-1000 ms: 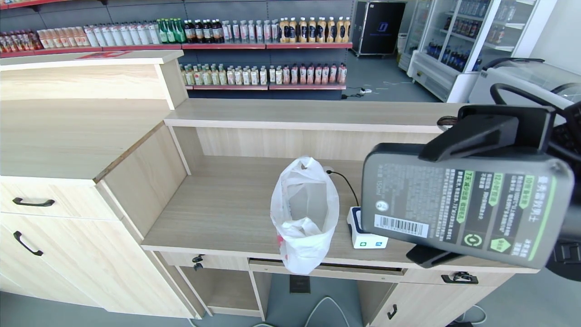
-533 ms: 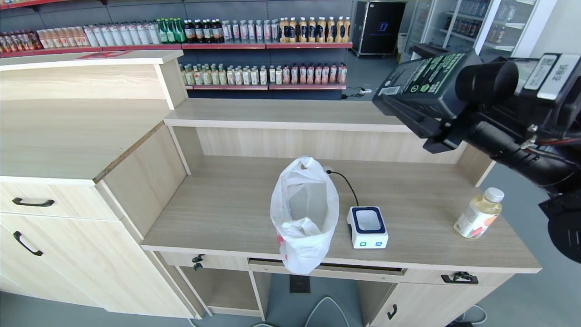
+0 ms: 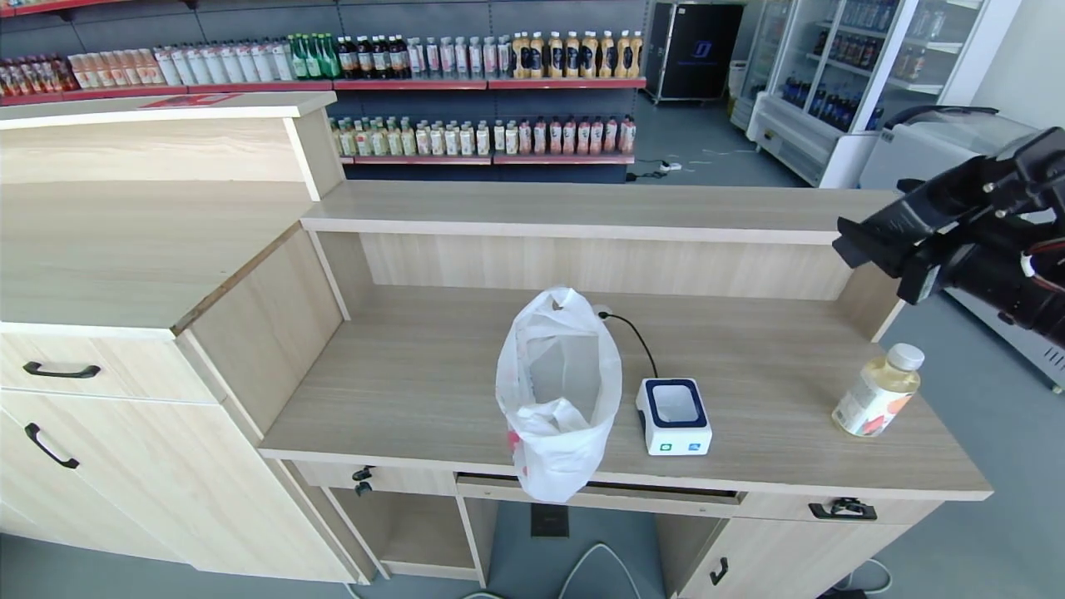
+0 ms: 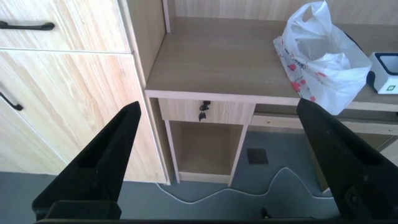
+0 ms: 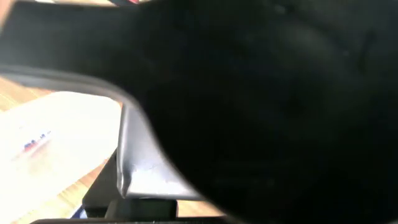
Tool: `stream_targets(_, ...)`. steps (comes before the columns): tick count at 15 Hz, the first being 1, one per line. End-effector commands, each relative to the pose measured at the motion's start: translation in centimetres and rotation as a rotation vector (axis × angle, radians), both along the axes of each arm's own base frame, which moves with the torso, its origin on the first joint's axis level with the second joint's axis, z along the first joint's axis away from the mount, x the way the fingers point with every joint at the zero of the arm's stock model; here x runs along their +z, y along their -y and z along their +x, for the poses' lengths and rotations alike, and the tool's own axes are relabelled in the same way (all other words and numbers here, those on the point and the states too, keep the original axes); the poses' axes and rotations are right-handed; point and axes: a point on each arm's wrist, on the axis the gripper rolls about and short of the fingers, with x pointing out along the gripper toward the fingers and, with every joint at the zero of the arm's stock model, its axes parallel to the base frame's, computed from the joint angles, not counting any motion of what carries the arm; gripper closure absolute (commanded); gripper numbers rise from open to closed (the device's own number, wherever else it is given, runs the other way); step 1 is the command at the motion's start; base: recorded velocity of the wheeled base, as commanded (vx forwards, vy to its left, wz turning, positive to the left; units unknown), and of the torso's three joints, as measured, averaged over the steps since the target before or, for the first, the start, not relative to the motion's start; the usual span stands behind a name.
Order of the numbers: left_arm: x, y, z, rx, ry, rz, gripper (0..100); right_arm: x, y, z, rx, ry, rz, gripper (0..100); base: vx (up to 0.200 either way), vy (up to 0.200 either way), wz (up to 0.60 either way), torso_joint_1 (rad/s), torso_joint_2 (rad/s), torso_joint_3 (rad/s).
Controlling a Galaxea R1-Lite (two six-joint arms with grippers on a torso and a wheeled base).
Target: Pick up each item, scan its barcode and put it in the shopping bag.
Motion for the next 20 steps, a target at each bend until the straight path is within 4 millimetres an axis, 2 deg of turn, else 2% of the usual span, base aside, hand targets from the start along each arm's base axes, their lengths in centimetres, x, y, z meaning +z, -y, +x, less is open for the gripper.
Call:
stream_targets(1,0.0,0.0,0.0,0.0,0.0,0.0,0,-1.6,2.8,-0.3,-0.106,-0.108,0.01,100,0.0,0.0,0.0,0.0,0.0,0.0)
stream_targets(6,0.0,0.0,0.0,0.0,0.0,0.0,0,-3.4,5.9,-2.0,-0.235,-0.356,0.07,100,0.0,0.0,0.0,0.0,0.0,0.0)
stream_targets(8,0.0,0.0,0.0,0.0,0.0,0.0,0,-3.8,6.5,-3.0,-0.267,-0.448,0.09,100,0.0,0.0,0.0,0.0,0.0,0.0)
stream_targets(10,0.0,0.0,0.0,0.0,0.0,0.0,0,-3.8,6.7,-3.3,-0.304,-0.472,0.098,100,0.0,0.0,0.6,0.005,0.0,0.002)
stream_targets(12,0.0,0.0,0.0,0.0,0.0,0.0,0,-3.2,6.5,-2.7,-0.351,-0.465,0.152,100,0.0,0.0,0.6,-0.002,0.0,0.007)
stream_targets(14,0.0,0.0,0.0,0.0,0.0,0.0,0,-4.2,5.9,-0.8,-0.393,-0.565,0.292,100,0.0,0.0,0.6,0.005,0.0,0.005)
stream_targets(16,0.0,0.0,0.0,0.0,0.0,0.0,0,-5.9,5.4,0.3,-0.4,-0.701,0.44,100,0.0,0.0,0.0,0.0,0.0,0.0)
stream_targets(18,0.0,0.0,0.0,0.0,0.0,0.0,0,-6.7,5.4,0.6,-0.421,-0.761,0.501,100,0.0,0.0,0.0,0.0,0.0,0.0)
stream_targets(20,0.0,0.0,0.0,0.0,0.0,0.0,0,-7.2,4.7,1.4,-0.48,-0.793,0.486,100,0.0,0.0,0.0,0.0,0.0,0.0)
